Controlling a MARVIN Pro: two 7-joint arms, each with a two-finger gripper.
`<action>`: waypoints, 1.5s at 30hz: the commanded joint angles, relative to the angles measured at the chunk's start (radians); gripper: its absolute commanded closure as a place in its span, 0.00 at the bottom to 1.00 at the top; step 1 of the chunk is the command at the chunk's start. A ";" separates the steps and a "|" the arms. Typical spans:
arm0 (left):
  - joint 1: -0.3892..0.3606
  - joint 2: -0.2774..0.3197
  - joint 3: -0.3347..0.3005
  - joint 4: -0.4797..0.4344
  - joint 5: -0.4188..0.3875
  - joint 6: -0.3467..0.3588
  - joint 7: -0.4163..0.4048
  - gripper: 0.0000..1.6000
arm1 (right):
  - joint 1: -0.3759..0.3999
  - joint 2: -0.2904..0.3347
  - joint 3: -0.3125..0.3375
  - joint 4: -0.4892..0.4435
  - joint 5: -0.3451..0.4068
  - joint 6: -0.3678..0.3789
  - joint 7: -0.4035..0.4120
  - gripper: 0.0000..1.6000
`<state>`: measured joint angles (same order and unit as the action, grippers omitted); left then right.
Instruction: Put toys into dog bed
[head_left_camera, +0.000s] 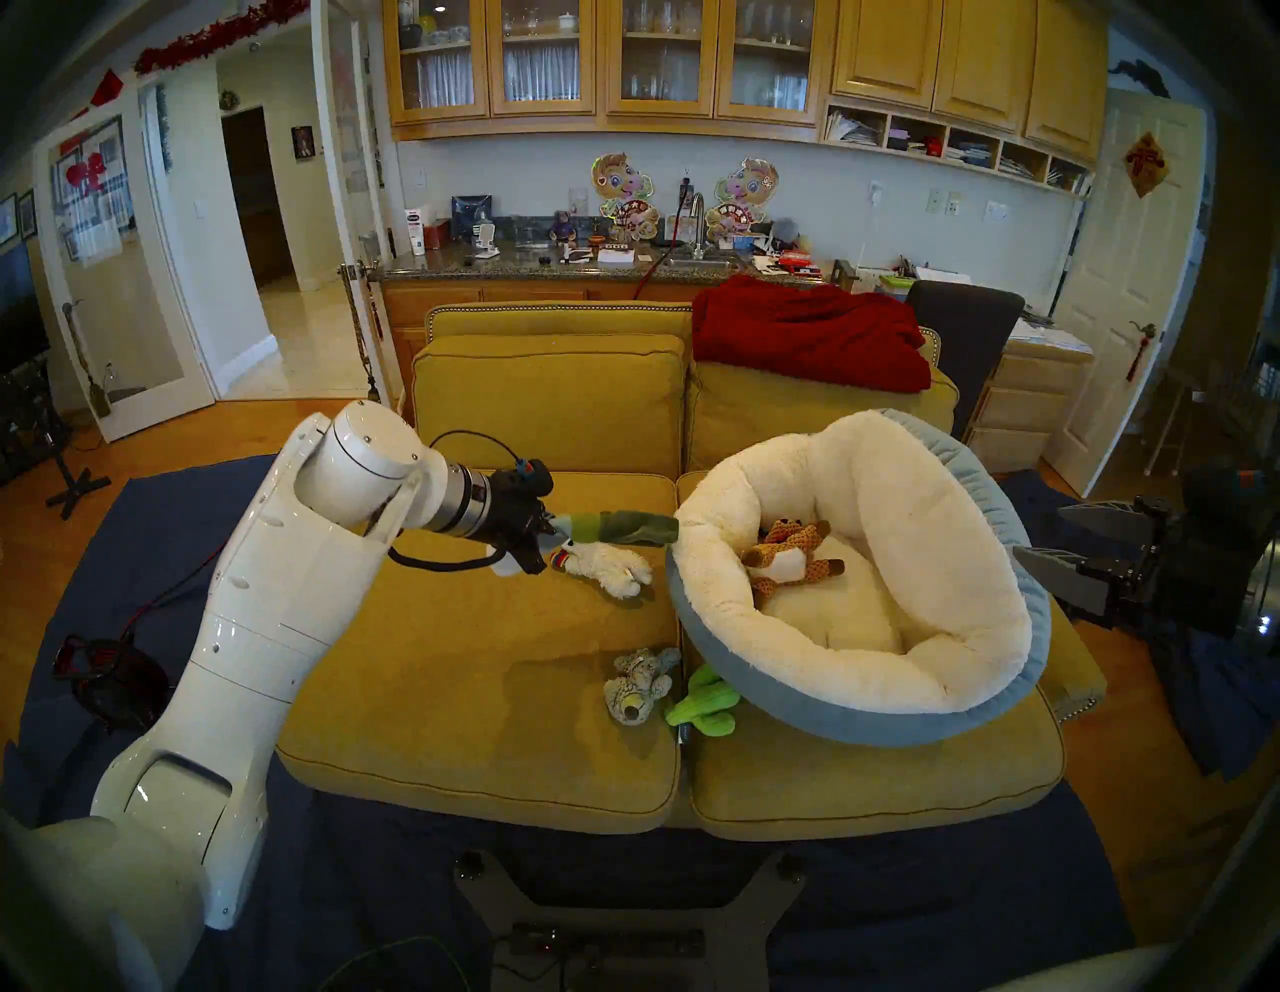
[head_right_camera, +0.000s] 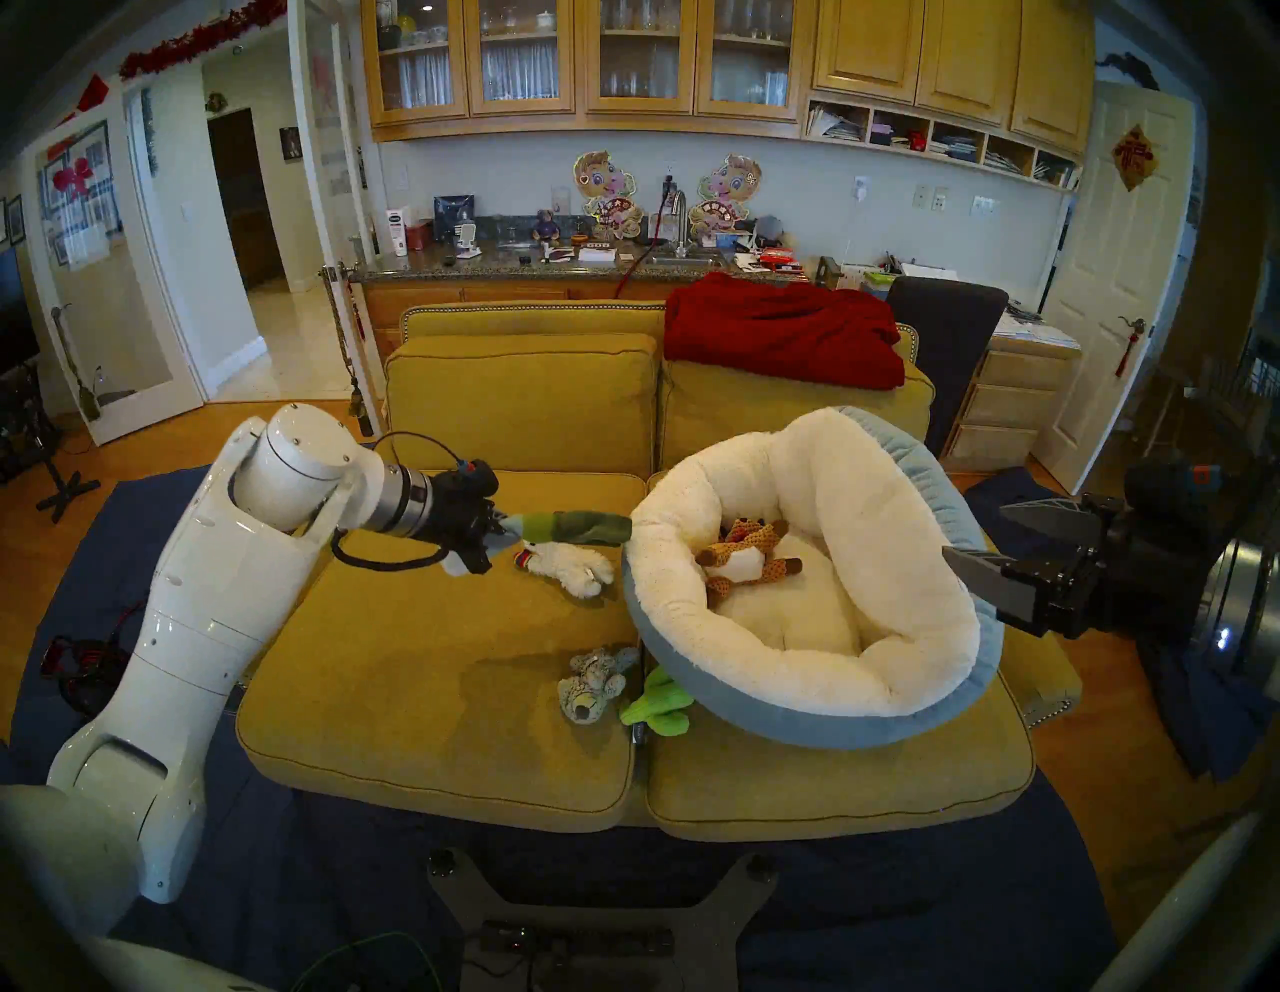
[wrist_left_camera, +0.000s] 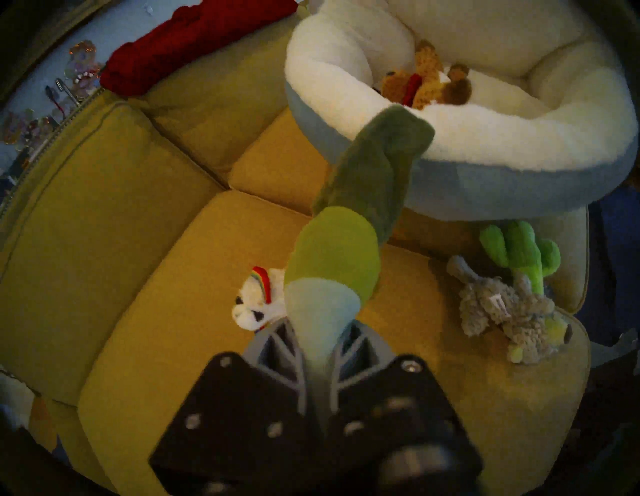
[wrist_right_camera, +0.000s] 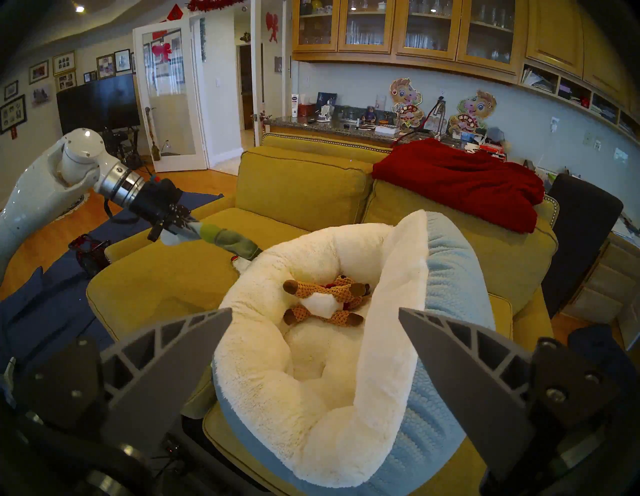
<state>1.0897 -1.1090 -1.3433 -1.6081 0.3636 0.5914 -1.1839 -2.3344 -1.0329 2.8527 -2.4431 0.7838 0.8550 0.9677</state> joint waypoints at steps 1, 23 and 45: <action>-0.113 -0.034 -0.015 -0.055 -0.003 -0.010 0.011 1.00 | 0.003 0.002 0.010 0.000 -0.001 -0.001 0.000 0.00; -0.253 -0.265 0.227 0.020 0.018 -0.084 0.063 1.00 | 0.003 0.002 0.010 0.000 -0.001 -0.001 0.000 0.00; -0.301 -0.396 0.334 0.179 -0.036 -0.264 0.058 1.00 | 0.003 0.003 0.011 0.000 -0.001 -0.001 0.001 0.00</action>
<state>0.8359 -1.4556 -0.9978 -1.4063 0.3655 0.3802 -1.1135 -2.3344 -1.0329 2.8530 -2.4431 0.7835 0.8550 0.9677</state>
